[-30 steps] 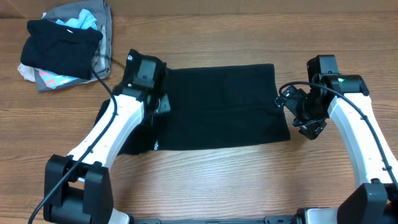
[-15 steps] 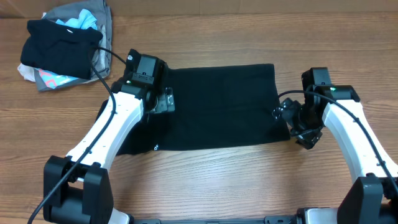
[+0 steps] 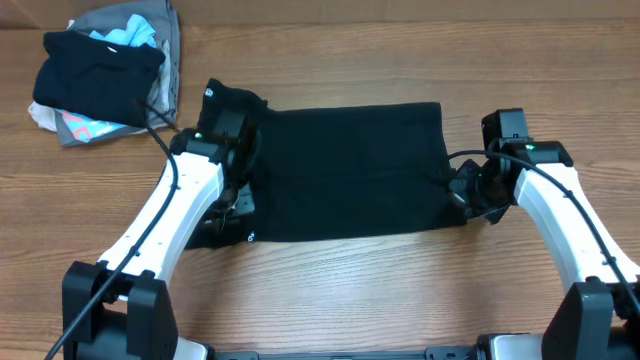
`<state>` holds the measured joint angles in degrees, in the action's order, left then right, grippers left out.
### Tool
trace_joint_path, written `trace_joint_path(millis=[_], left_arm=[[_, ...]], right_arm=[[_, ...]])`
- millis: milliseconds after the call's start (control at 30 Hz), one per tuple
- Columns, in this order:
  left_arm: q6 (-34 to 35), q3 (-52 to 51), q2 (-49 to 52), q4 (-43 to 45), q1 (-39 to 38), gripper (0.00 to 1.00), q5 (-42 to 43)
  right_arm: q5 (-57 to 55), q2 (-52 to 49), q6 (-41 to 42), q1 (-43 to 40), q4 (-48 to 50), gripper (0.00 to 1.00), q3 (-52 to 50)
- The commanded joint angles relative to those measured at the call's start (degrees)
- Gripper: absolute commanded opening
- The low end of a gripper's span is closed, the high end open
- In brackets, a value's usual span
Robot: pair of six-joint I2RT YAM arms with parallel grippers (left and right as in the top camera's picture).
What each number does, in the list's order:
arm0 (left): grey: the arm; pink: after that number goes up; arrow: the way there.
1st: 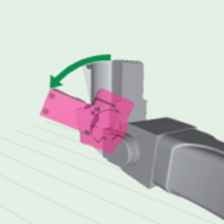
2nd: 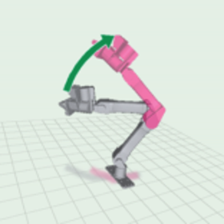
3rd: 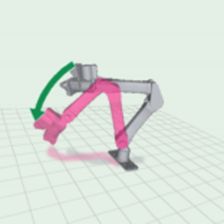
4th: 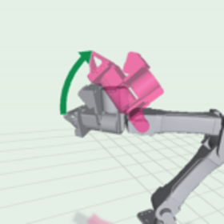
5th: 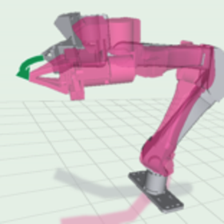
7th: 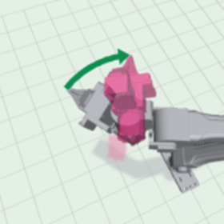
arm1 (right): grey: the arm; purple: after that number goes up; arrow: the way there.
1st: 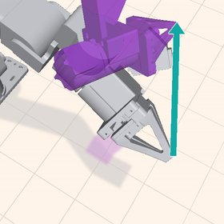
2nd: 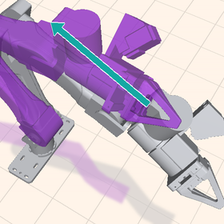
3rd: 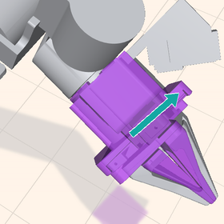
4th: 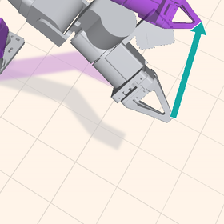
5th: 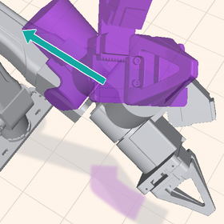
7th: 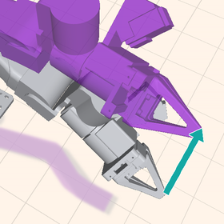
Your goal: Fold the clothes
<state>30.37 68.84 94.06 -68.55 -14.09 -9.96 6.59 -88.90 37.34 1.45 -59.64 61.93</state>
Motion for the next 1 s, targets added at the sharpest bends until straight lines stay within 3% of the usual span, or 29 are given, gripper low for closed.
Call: trace_joint_path(millis=[0, 300, 567, 967], left_arm=[[2.2, -4.0, 0.6, 2.0, 3.0, 0.04, 1.7], [-2.1, -10.7, 1.0, 9.2, 9.7, 0.04, 7.6], [-3.6, -15.4, 1.2, 16.6, 11.0, 0.04, 11.6], [-3.6, -18.1, 1.6, 21.1, 12.8, 0.04, 9.6]], right_arm=[[-0.5, -1.0, -1.2, 0.4, 1.4, 0.04, -2.0], [-0.5, -1.7, -1.2, 0.4, 7.2, 0.04, -6.4], [-0.5, -3.8, -1.2, 0.4, 10.6, 0.04, -7.4], [-0.5, -13.7, -1.2, 0.3, 13.3, 0.04, -7.4]])
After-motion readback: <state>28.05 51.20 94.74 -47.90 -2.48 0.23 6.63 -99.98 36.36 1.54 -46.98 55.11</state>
